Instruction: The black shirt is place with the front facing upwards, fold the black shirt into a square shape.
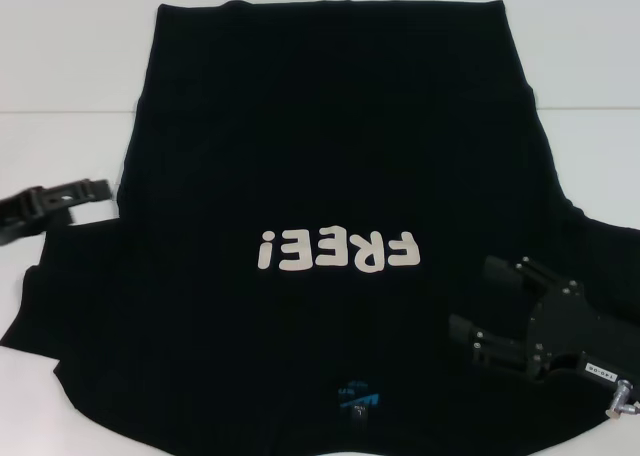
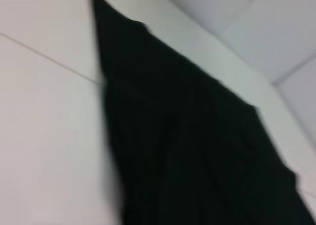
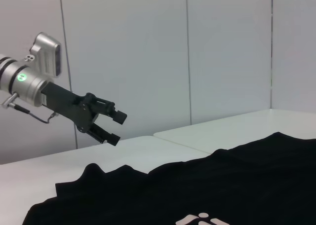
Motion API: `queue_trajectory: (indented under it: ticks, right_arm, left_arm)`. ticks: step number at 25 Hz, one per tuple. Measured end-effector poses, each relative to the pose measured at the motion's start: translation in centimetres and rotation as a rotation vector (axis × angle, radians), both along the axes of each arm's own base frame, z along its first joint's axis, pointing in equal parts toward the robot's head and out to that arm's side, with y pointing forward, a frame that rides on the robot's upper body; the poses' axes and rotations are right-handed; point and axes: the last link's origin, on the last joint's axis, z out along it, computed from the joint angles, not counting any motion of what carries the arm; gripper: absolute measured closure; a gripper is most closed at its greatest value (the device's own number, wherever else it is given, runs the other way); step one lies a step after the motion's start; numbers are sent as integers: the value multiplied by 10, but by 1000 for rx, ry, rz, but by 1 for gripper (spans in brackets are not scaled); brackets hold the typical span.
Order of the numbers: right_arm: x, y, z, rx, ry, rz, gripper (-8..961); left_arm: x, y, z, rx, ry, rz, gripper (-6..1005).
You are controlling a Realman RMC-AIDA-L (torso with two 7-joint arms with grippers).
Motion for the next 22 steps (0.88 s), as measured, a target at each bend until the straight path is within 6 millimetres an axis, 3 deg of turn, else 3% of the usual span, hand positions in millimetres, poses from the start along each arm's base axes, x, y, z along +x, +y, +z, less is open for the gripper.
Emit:
queue_trajectory:
  ticks: [7, 22]
  right_arm:
    - [-1, 0, -1, -3, 5, 1, 22]
    - [-1, 0, -1, -7, 7, 1, 22]
  left_arm:
    - [-14, 9, 7, -28, 128, 92, 54]
    - [-35, -3, 10, -69, 235, 161, 62]
